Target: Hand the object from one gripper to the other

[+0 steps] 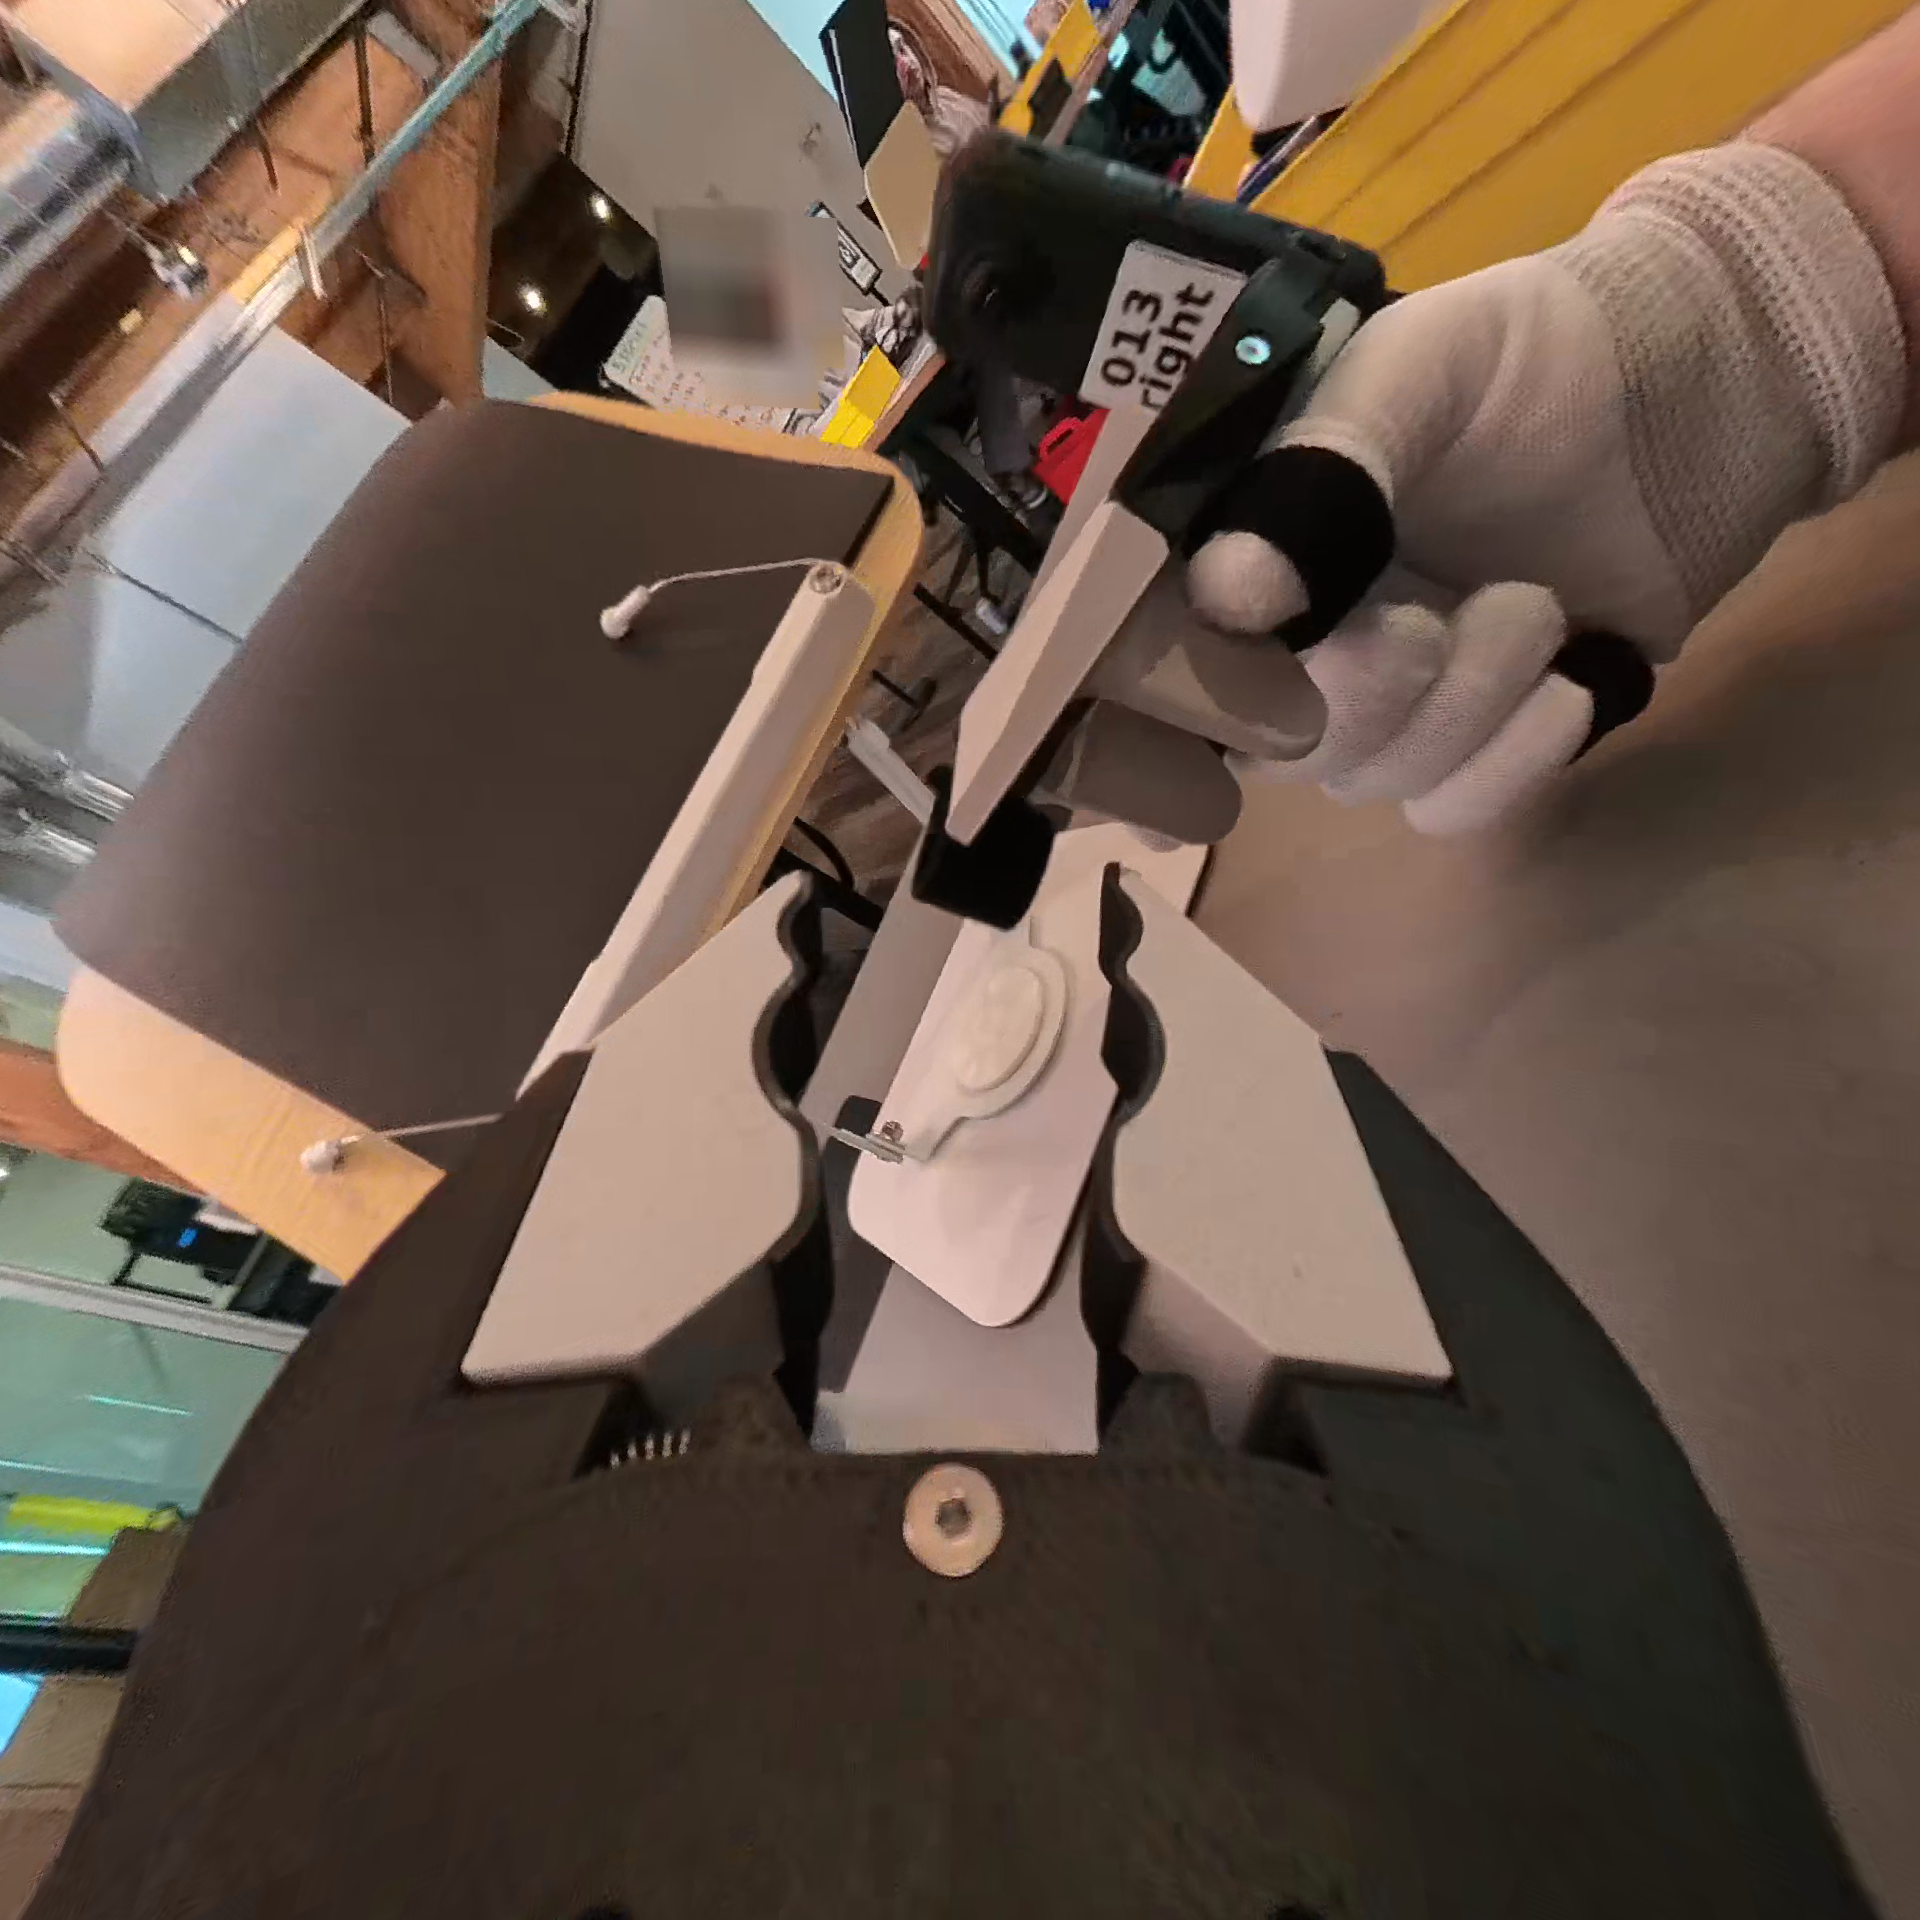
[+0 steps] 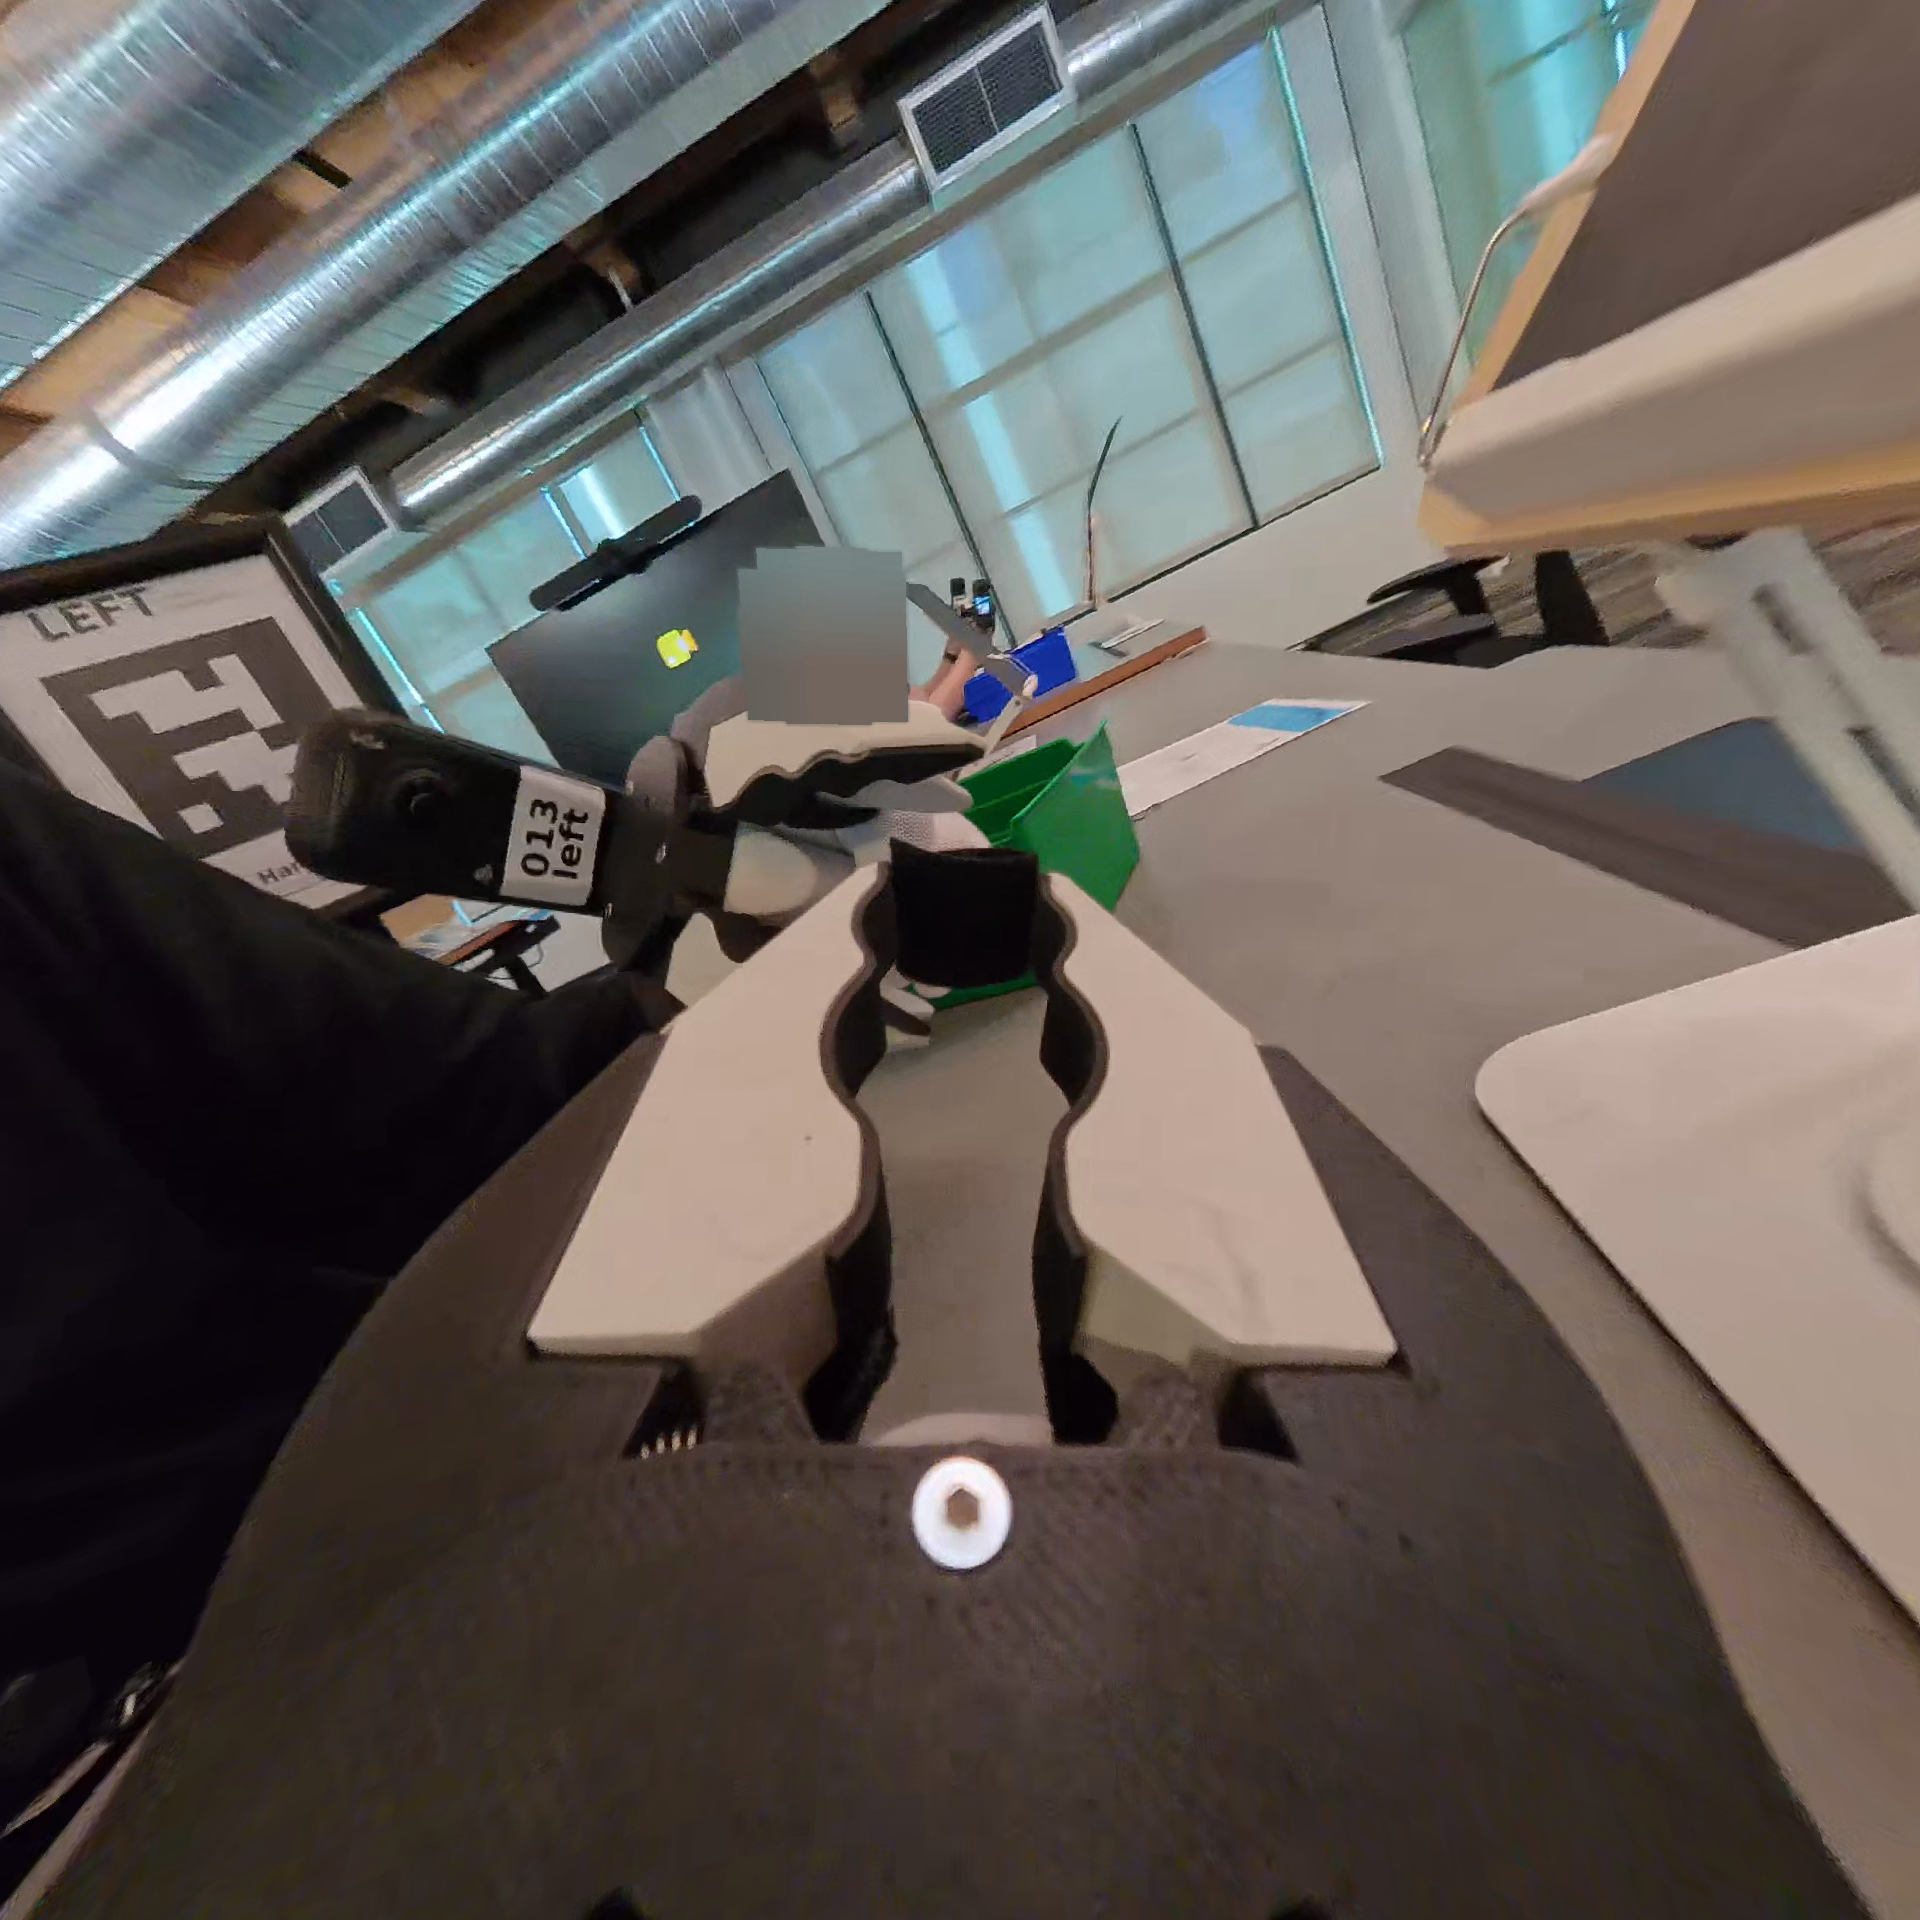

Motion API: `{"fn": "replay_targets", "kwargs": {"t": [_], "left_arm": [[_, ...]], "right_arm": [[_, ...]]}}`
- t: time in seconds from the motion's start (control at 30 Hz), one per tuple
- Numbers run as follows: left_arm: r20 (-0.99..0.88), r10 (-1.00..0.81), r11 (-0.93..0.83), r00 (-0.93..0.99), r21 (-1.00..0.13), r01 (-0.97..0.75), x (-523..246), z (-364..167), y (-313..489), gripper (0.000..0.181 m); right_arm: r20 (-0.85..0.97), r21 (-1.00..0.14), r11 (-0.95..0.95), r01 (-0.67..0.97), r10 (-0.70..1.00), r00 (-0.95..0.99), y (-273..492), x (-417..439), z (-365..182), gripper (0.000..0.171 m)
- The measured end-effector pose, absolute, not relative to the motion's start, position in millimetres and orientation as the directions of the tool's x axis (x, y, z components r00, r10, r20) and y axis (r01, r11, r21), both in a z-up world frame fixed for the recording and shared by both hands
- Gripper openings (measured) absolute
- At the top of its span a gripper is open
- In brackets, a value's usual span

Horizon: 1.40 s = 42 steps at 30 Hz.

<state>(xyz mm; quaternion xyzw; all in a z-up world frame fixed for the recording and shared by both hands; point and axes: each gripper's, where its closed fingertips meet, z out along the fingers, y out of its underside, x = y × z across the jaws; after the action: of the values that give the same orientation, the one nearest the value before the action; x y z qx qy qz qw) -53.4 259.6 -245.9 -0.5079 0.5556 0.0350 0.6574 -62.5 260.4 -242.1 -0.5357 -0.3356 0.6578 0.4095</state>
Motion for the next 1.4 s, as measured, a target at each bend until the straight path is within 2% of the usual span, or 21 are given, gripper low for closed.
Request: {"fn": "replay_targets", "kwargs": {"t": [0.13, 0.33, 0.67, 0.77, 0.87, 0.97, 1.07, 1.13, 1.2, 1.4], "left_arm": [[-0.815, -0.472, 0.516, 0.335, -0.564, -0.645, -47.8, -251.6, 257.2, 0.047], [-0.831, -0.455, 0.533, 0.321, -0.543, -0.649, -44.5, -253.5, 254.7, 0.022], [-0.821, -0.458, 0.499, 0.341, -0.555, -0.666, -51.0, -253.3, 261.0, 0.020], [-0.774, -0.498, 0.446, 0.392, -0.616, -0.649, -60.3, -248.6, 267.2, 0.020], [-0.629, -0.613, 0.304, 0.478, -0.746, -0.592, -72.5, -250.0, 277.1, 0.020], [-0.361, -0.753, 0.071, 0.550, -0.876, -0.478, -84.0, -257.8, 283.5, 0.019], [-0.072, -0.795, -0.115, 0.603, -0.957, -0.265, -94.7, -247.8, 289.1, 0.019], [0.142, -0.814, -0.246, 0.563, -0.963, -0.112, -94.4, -240.6, 286.6, 0.019], [0.266, -0.802, -0.332, 0.535, -0.943, -0.028, -93.8, -240.0, 287.4, 0.019], [0.481, -0.761, -0.493, 0.435, -0.865, 0.093, -77.9, -246.9, 283.3, 0.019]], "right_arm": [[-0.446, -0.875, -0.461, -0.145, 0.886, -0.125, 253.7, -66.6, -245.6, 0.023], [-0.465, -0.868, -0.482, -0.121, 0.873, -0.145, 250.1, -69.4, -249.0, 0.024], [-0.445, -0.880, -0.455, -0.135, 0.890, -0.099, 255.4, -70.3, -250.6, 0.029], [-0.396, -0.899, -0.397, -0.185, 0.917, -0.043, 262.0, -66.5, -243.4, 0.040], [-0.306, -0.939, -0.292, -0.179, 0.951, 0.052, 268.9, -63.9, -244.9, 0.040], [-0.105, -0.994, -0.101, -0.037, 0.981, 0.162, 267.2, -72.0, -262.4, 0.043], [0.134, -0.988, 0.109, 0.107, 0.954, 0.268, 269.6, -80.4, -272.5, 0.048], [0.346, -0.930, 0.271, 0.249, 0.873, 0.344, 277.5, -82.6, -280.0, 0.057], [0.498, -0.859, 0.376, 0.349, 0.774, 0.391, 284.0, -83.7, -279.8, 0.063], [0.711, -0.702, 0.524, 0.483, 0.560, 0.425, 286.8, -85.2, -265.3, 0.057]]}}
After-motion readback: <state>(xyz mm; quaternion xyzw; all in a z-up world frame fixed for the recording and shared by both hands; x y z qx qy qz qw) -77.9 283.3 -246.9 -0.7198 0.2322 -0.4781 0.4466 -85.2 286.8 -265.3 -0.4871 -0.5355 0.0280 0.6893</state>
